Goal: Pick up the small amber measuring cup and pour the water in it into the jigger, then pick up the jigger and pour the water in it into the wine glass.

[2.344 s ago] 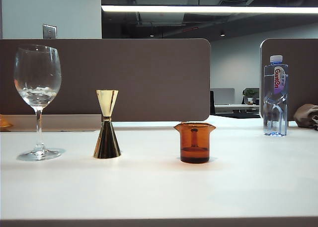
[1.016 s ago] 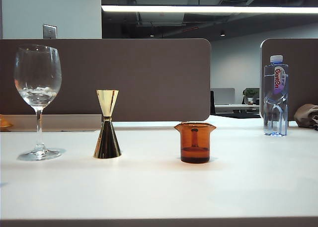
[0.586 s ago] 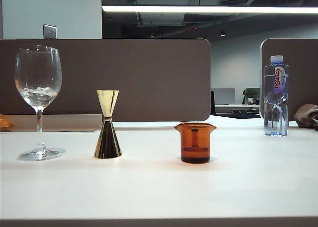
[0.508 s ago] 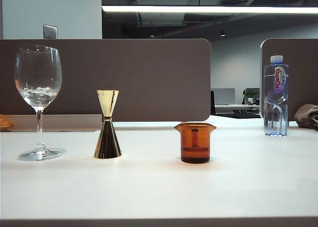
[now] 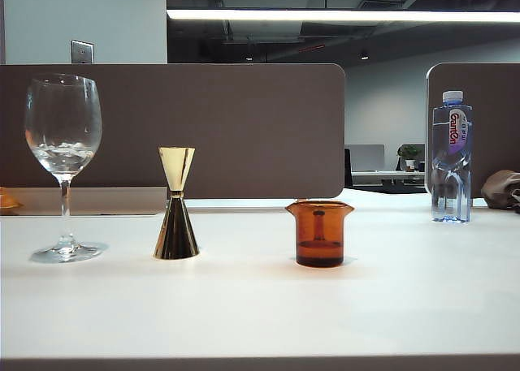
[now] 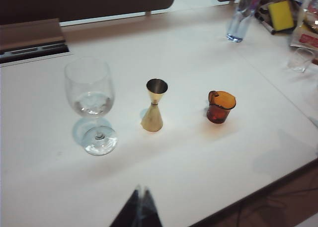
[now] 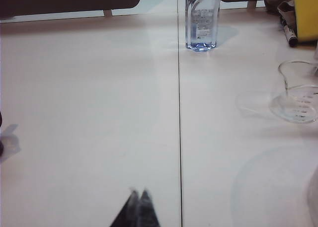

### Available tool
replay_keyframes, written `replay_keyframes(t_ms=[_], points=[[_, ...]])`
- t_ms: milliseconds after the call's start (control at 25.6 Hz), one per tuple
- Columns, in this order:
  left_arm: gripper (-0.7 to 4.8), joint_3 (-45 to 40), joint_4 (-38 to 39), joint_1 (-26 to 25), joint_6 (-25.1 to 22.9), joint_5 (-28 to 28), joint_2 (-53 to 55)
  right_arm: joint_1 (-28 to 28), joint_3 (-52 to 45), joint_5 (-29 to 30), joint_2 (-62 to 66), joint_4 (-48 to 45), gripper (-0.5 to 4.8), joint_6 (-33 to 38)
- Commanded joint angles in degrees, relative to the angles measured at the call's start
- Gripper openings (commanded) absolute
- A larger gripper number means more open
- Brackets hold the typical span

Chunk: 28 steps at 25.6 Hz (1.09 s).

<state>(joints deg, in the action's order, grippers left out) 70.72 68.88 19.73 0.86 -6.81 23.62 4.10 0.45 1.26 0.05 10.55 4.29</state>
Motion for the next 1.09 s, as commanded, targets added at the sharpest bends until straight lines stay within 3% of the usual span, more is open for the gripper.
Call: replay_keyframes(t_ms=[39, 273, 781, 1016, 1094], points=[[-0.02, 0.61, 1.77, -0.02, -0.44, 0.57, -0.77, -0.04, -0.42, -0.04, 0.07, -0.28, 0.0, 0.2], [-0.02, 0.63, 1.75, 3.82, 0.52, -8.68, -1.42, -0.07, -0.42, -0.04, 0.07, -0.28, 0.0, 0.2], [-0.02, 0.7, 1.88, 4.09, 1.09, 1.6, -6.95, -0.07, -0.42, -0.04, 0.07, -0.28, 0.0, 0.2], [-0.02, 0.7, 1.84, 4.13, 1.44, 1.22, -7.74, -0.07, -0.42, -0.04, 0.07, -0.31, 0.0, 0.2], [-0.02, 0.7, 1.79, 4.22, 1.51, -1.66, -7.8, -0.07, -0.42, -0.02, 0.07, -0.28, 0.0, 0.2]])
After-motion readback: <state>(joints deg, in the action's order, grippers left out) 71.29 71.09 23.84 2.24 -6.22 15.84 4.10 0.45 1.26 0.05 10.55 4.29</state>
